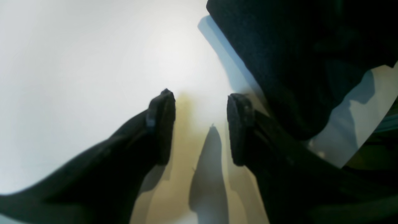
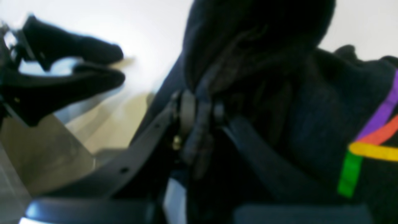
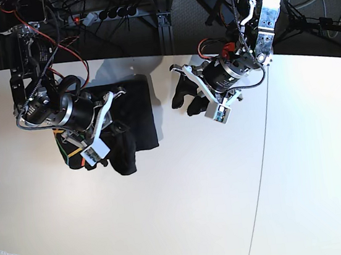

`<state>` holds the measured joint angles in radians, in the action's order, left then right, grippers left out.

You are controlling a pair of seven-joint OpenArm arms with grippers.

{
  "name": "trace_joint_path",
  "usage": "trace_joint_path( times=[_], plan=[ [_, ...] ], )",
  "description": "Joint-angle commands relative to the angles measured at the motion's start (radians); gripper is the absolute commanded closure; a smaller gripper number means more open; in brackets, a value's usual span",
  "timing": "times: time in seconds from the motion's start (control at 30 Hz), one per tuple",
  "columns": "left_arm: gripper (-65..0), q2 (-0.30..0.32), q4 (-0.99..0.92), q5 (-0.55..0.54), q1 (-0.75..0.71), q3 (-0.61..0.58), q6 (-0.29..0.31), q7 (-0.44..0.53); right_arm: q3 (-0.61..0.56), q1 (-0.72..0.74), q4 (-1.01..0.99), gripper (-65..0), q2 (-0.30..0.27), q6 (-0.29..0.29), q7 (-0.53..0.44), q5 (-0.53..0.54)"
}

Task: Fold the T-shirt properly
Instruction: 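Lift the folded bundle with the right gripper and fold it over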

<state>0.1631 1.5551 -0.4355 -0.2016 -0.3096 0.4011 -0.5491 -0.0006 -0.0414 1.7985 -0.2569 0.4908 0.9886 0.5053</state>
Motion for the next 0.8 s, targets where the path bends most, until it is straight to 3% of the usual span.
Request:
trace_joint_path(
  times=[0.0,0.03,0.13,0.2,0.3,0.47,0.67,0.77],
  plan=[
    [-31.4,0.003,-0.014,0.033,-0.012,-0.005,-0.008,-0.098,-0.010,0.013,0.013,0.0,-0.006,0.010,-0.023,0.006],
    [-31.4,0.003,-0.014,0.033,-0.010,-0.005,-0.008,-0.098,-0.022,0.013,0.013,0.0,-0.006,0.010,-0.023,-0.001],
    [-31.4,0.003,-0.014,0.033,0.000,-0.005,-0.008,-0.098,-0.060,0.013,0.013,-26.3,-0.006,0.011,-0.023,-0.001],
    [-31.4,0.004,-0.014,0.033,0.009,-0.005,-0.008,-0.098,-0.086,0.013,0.014,-35.4,-0.006,0.011,-0.023,0.013],
    [-31.4,0.004,-0.014,0.032,0.020,-0.005,-0.008,-0.105,-0.115,0.017,0.016,-35.6,-0.005,0.011,-0.023,0.091],
    [-31.4,0.012,-0.014,0.035,0.031,-0.003,-0.008,-0.106,-0.117,0.031,0.019,-35.6,0.020,0.010,-0.022,0.089],
    [-31.3,0.077,-0.008,0.035,0.058,0.016,-0.008,-0.105,-0.064,0.090,0.019,-35.4,0.019,0.010,-0.033,0.047],
    [-21.5,0.111,0.007,0.032,0.072,0.051,-0.003,-0.106,0.004,0.130,0.018,-34.8,0.019,0.010,-0.110,-0.042]
  ],
)
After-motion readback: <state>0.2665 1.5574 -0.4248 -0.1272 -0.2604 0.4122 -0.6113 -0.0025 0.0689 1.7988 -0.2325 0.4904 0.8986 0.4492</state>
